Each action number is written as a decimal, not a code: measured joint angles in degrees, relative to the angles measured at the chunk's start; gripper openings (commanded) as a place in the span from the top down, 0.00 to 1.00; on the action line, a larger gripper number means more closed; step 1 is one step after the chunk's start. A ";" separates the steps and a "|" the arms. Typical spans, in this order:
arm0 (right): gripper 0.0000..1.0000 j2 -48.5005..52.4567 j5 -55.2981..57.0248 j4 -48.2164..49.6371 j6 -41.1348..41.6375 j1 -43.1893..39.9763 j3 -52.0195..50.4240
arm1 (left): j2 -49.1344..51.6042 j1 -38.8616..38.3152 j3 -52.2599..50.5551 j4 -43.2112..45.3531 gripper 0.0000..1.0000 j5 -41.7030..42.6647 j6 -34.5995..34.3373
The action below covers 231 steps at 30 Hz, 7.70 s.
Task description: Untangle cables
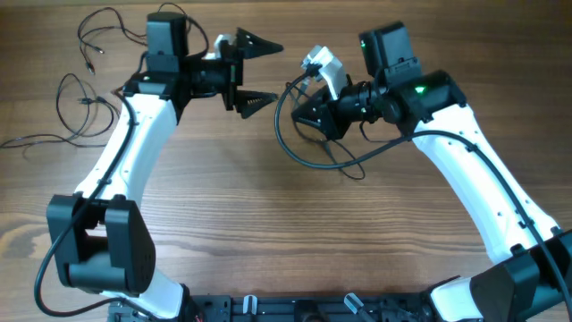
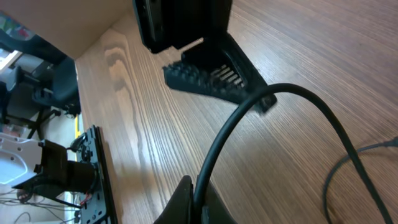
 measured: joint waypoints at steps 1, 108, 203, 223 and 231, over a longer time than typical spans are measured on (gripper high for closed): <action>0.96 0.00 0.02 0.00 0.02 -0.02 0.00 | 0.00 -0.52 0.00 0.00 0.00 0.20 -0.24; 0.00 -8.92 17.42 -3.04 26.84 -18.14 0.00 | -29.03 16.41 18.03 -46.90 0.96 -54.58 4.26; 0.00 -4.94 19.34 -1.92 28.35 -18.14 -0.02 | 13.38 65.57 17.92 -35.15 0.21 -92.08 23.08; 0.00 -4.94 19.39 -1.70 28.28 -18.14 0.00 | 20.96 71.10 16.31 -32.13 0.96 -86.58 22.29; 0.00 -4.94 19.54 -0.44 28.37 -18.14 0.00 | 20.96 66.73 16.28 -21.51 0.96 -71.08 47.89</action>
